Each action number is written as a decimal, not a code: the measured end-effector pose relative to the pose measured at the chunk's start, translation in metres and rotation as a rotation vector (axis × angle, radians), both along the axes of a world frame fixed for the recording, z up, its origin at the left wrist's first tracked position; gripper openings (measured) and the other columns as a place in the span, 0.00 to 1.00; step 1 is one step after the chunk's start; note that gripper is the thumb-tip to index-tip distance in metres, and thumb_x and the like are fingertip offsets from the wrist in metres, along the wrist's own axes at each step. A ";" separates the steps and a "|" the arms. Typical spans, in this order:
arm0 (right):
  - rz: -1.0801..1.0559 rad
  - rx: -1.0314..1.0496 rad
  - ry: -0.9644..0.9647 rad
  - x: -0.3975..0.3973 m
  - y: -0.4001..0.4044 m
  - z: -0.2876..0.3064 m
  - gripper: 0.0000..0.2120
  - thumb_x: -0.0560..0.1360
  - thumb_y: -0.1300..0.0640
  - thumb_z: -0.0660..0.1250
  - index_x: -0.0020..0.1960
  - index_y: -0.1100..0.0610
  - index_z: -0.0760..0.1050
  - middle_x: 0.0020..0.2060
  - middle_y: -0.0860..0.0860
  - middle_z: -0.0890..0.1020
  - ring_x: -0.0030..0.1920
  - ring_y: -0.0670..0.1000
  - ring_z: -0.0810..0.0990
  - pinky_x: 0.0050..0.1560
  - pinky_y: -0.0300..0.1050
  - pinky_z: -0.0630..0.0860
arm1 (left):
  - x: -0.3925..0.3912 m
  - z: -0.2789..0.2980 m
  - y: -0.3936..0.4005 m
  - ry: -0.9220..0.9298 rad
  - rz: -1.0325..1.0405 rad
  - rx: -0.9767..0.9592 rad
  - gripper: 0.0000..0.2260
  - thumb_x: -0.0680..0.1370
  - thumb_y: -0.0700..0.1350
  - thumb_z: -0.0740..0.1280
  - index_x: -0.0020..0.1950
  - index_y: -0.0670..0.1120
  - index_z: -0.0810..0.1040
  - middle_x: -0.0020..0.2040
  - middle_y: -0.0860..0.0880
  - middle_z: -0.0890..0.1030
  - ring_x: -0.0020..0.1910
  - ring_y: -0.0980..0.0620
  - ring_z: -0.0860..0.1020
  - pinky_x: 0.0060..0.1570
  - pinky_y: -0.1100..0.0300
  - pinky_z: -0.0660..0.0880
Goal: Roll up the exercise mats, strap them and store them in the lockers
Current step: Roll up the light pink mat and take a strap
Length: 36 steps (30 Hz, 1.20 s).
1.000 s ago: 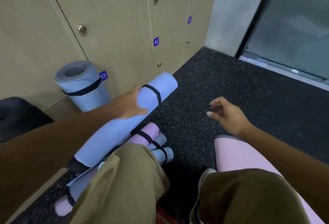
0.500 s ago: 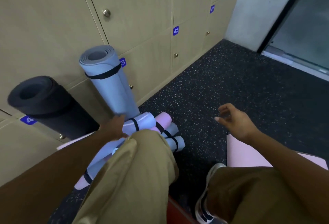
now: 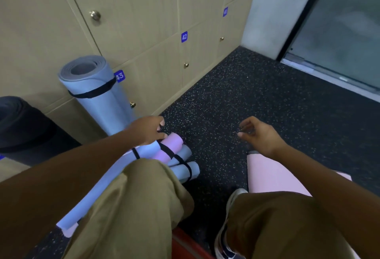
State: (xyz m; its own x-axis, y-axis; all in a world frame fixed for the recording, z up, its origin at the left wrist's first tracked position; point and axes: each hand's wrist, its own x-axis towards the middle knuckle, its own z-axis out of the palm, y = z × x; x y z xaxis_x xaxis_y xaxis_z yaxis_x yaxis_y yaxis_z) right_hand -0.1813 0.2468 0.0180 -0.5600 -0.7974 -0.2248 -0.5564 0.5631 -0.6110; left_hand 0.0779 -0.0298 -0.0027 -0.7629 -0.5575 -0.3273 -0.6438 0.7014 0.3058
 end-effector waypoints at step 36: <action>0.100 0.776 0.120 -0.186 0.021 -0.328 0.35 0.80 0.49 0.70 0.81 0.46 0.56 0.81 0.49 0.60 0.80 0.54 0.58 0.74 0.57 0.67 | -0.239 -0.206 0.074 -0.307 -0.495 0.234 0.18 0.82 0.58 0.66 0.68 0.51 0.76 0.59 0.52 0.83 0.55 0.51 0.80 0.57 0.51 0.78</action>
